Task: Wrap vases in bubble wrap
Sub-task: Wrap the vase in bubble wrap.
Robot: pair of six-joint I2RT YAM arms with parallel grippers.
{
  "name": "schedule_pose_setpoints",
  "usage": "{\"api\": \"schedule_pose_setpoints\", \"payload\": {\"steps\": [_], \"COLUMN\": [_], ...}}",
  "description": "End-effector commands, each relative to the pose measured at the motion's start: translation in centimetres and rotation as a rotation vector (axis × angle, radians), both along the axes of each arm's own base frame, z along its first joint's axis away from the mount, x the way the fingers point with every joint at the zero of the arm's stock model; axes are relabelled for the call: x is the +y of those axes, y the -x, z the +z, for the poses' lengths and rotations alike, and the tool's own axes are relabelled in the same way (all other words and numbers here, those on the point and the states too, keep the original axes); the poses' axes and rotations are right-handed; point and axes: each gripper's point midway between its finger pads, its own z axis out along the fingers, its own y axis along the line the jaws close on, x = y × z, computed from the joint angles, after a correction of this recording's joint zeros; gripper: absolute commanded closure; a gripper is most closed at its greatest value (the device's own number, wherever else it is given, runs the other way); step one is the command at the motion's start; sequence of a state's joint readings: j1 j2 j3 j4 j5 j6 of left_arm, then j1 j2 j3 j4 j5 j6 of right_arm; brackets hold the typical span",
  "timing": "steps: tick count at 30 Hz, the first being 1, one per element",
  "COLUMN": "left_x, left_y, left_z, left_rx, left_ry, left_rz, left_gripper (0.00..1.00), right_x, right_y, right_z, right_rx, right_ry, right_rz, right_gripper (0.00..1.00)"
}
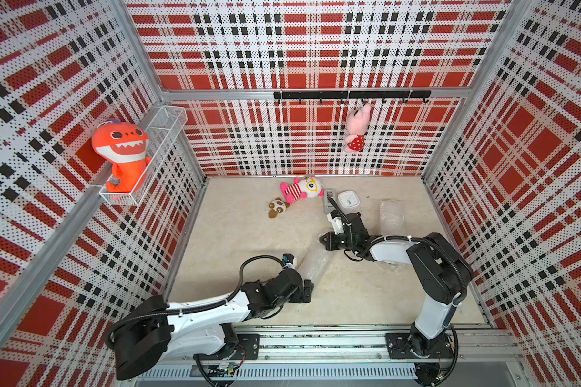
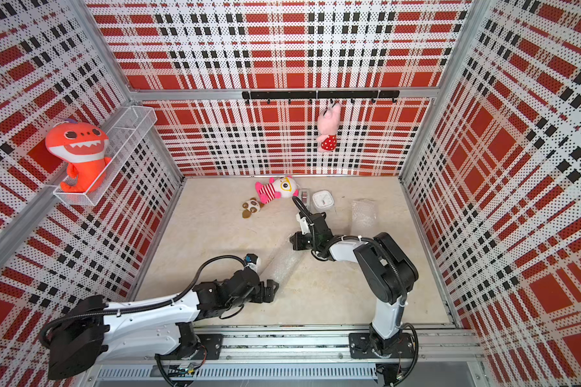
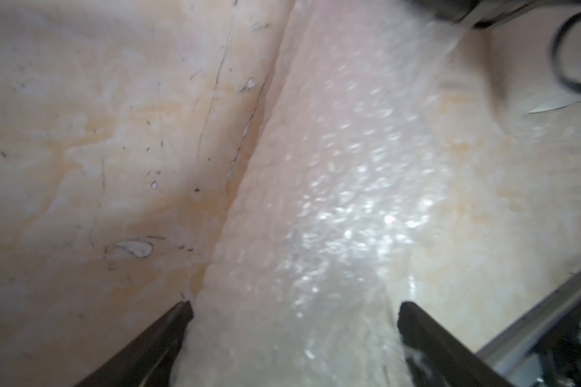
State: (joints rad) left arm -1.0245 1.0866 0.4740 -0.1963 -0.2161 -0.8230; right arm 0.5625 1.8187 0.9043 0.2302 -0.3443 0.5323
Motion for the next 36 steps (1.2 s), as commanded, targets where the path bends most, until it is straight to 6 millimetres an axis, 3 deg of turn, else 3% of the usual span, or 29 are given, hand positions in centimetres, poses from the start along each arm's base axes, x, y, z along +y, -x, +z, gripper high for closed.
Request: {"api": "schedule_pose_setpoints", "payload": {"steps": [1,4,10,17,22,32,36], "left_x": [0.2,1.0,0.4,-2.5,-4.0,-1.9,-0.7], "left_y": [-2.0,-3.8,-6.6,-6.5,-6.3,-5.5,-5.0], "left_z": [4.0,5.6,5.8,1.8,0.0,-4.4,-5.7], "left_rx": [-0.092,-0.132,-0.156,-0.099,-0.101,-0.022,0.013], "left_ry": [0.051,0.071,0.064,-0.028,-0.094,-0.171,-0.192], "left_rz": [0.020,0.040,0.021,-0.126,-0.191,-0.163,-0.142], "left_gripper": [0.02,0.02,0.02,0.02,0.02,0.00,0.06], "right_x": [-1.1,-1.0,-0.9,-0.5,-0.5,-0.5,-0.4], "right_y": [1.8,1.8,1.8,1.6,1.6,1.2,1.0], "right_z": [-3.7,-3.7,-3.7,-3.5,-3.3,-2.6,-2.0], "right_rx": [0.103,0.100,0.098,0.091,0.078,0.038,0.013], "right_ry": [0.088,0.086,0.086,0.087,0.087,0.078,0.066], "right_rz": [0.006,0.008,0.007,0.013,0.012,0.006,0.003], "right_gripper": [0.95,0.96,0.96,0.96,0.96,0.95,0.89]}}
